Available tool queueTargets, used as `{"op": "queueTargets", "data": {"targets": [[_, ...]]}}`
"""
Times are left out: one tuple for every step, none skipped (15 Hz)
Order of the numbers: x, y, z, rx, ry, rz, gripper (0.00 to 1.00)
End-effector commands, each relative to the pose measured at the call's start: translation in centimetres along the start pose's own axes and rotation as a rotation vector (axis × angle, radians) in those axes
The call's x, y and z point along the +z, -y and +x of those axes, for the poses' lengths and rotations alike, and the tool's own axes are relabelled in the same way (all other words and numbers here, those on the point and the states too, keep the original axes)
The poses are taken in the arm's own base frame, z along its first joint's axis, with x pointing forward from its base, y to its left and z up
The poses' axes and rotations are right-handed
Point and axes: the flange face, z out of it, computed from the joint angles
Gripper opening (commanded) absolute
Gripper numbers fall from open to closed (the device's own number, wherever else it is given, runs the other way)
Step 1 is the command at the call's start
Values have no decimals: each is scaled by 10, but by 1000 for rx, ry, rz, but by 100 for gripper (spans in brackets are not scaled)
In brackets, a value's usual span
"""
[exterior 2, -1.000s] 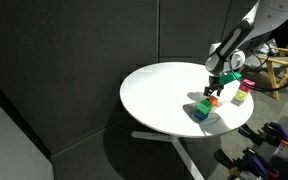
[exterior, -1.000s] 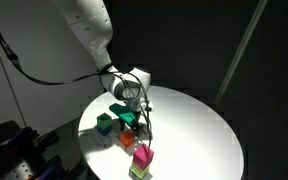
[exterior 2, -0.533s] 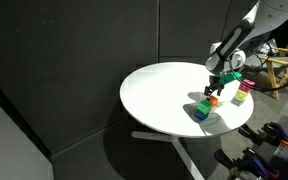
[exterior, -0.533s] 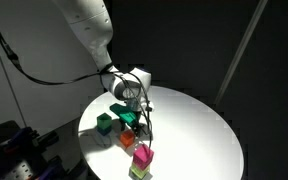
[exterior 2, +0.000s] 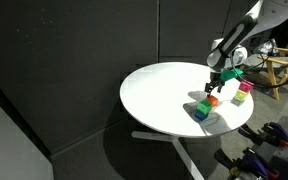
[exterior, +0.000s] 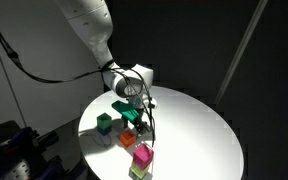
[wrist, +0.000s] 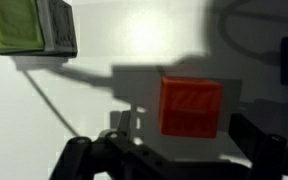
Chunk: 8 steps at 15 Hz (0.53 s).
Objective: Put the orange block on the table
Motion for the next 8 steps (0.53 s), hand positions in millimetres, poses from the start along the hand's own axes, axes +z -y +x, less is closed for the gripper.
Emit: {"op": "queueTargets", "data": {"targets": [[-24, -5, -6, -21, -42, 15, 100], [-29, -6, -6, -23, -50, 16, 100], [-33, -6, -7, -28, -56, 16, 100], [-38, -7, -8, -32, -62, 16, 100], [-42, -7, -9, -28, -61, 13, 100], [-46, -8, -11, -31, -58, 13, 100], [-50, -9, -13, -28, -59, 13, 100], [-53, -10, -16, -22, -54, 10, 100]]}}
